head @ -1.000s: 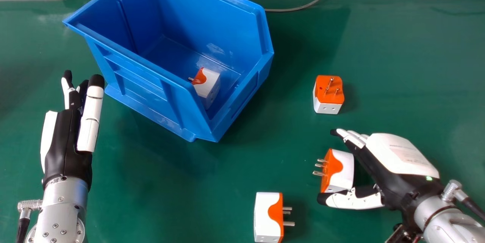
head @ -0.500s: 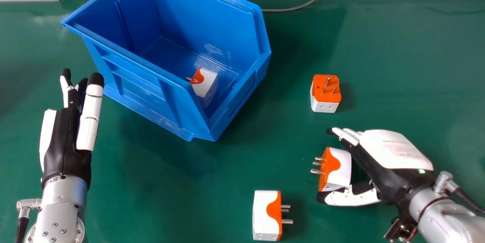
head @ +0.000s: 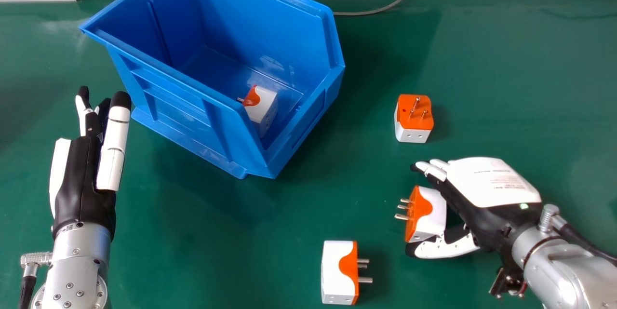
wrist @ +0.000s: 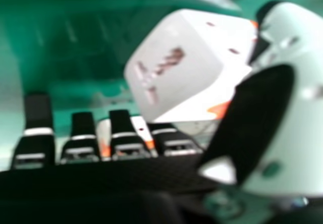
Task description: Pick all objects and put in blue box
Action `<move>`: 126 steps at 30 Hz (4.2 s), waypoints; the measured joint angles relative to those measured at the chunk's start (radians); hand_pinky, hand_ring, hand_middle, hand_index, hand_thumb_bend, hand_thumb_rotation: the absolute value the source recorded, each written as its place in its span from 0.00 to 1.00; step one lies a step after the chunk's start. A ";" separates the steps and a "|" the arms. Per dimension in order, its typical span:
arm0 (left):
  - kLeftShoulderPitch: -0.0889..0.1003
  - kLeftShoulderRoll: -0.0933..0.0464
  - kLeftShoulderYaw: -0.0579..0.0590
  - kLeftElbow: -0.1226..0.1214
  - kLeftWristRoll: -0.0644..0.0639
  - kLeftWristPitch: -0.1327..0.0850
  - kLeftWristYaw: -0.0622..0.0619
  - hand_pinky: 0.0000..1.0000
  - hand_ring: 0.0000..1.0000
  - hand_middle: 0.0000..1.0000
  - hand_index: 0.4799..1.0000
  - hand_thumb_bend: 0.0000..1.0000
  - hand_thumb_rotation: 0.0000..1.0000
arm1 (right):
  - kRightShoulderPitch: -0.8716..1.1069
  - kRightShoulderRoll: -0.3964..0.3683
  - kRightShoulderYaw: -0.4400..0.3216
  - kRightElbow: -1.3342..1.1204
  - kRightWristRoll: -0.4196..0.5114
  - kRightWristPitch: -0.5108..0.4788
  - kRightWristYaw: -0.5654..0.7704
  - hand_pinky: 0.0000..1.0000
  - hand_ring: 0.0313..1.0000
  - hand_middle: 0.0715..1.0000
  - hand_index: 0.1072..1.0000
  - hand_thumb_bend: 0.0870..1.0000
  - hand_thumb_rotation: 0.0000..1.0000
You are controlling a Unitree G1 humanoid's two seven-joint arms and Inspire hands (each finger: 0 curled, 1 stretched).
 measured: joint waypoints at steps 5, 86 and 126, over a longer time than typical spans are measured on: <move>0.000 0.000 0.000 -0.005 0.000 0.007 0.000 1.00 1.00 0.98 0.96 0.57 1.00 | -0.008 -0.002 0.006 0.000 -0.005 0.001 0.011 0.84 0.92 0.92 0.89 0.42 0.44; 0.018 -0.003 -0.008 -0.100 0.001 0.073 -0.003 0.99 1.00 0.98 0.96 0.57 1.00 | -0.131 -0.036 0.097 -0.004 -0.079 0.045 0.115 0.30 0.35 0.42 0.47 0.46 0.03; 0.009 0.004 -0.002 -0.066 -0.002 0.063 -0.021 0.99 1.00 0.98 0.99 0.58 1.00 | 0.167 0.003 -0.072 -0.325 0.058 0.193 0.180 0.10 0.13 0.40 0.42 0.46 0.00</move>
